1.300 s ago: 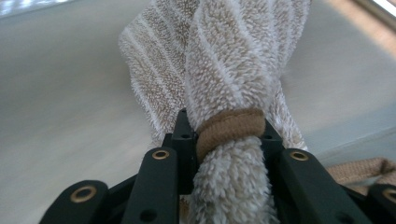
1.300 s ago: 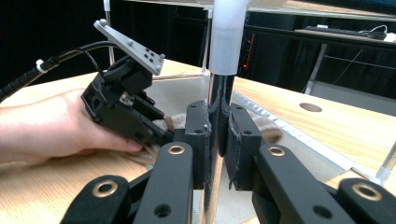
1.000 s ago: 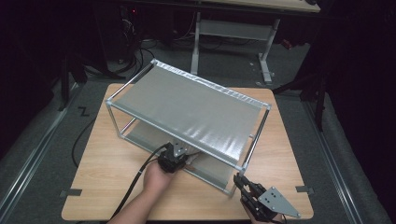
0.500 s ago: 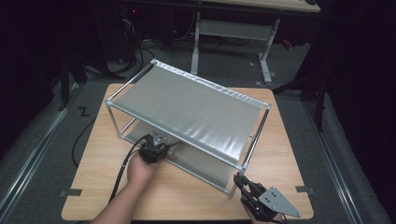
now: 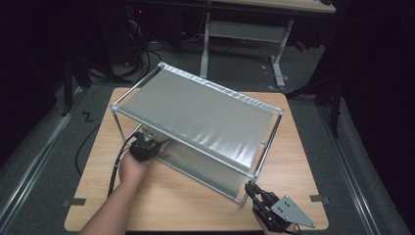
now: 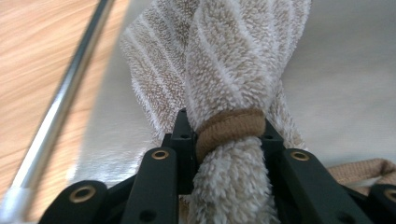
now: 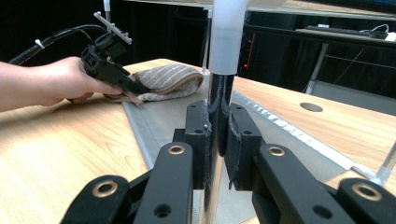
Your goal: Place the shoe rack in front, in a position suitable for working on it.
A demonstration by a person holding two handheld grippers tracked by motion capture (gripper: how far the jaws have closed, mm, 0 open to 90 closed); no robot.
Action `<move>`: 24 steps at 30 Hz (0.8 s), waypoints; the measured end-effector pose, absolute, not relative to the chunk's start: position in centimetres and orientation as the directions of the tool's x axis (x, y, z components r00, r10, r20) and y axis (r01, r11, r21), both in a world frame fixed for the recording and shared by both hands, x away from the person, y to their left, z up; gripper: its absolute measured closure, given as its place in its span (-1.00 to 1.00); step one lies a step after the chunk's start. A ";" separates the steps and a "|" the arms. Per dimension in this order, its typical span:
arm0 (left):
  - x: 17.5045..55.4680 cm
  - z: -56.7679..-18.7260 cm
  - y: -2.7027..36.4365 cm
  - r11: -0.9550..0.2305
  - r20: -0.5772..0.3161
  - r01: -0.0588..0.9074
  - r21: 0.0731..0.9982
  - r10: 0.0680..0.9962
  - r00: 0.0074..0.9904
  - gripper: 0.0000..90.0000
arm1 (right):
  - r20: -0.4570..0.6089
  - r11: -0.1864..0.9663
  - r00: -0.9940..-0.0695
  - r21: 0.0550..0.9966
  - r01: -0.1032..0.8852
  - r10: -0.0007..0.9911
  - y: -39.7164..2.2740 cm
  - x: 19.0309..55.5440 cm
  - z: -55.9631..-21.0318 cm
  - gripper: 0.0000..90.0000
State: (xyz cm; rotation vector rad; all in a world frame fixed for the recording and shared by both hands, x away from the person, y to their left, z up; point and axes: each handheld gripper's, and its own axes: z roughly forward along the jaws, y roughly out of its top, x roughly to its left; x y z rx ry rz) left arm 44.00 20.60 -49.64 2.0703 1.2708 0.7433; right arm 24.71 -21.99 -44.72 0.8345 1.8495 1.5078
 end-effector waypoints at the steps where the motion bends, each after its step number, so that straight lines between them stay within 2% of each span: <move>1: 44.2 -49.6 20.9 -0.364 0.152 0.583 0.726 0.912 0.381 0.52 | -0.064 0.156 -0.620 0.983 0.096 0.782 -22.0 24.7 -44.7 0.80; 10: 44.9 -49.6 23.3 -0.340 0.175 0.602 0.722 0.932 0.317 0.52 | -0.066 0.158 -0.621 0.983 0.094 0.781 -22.0 24.7 -44.7 0.80; 16: 45.0 -49.6 24.1 -0.313 0.222 0.618 0.722 0.950 0.221 0.51 | -0.067 0.158 -0.620 0.983 0.094 0.782 -22.0 24.7 -44.7 0.80; 24: 45.0 -49.6 24.6 -0.306 0.211 0.620 0.723 0.952 0.224 0.51 | -0.069 0.159 -0.620 0.983 0.091 0.781 -22.0 24.8 -44.7 0.80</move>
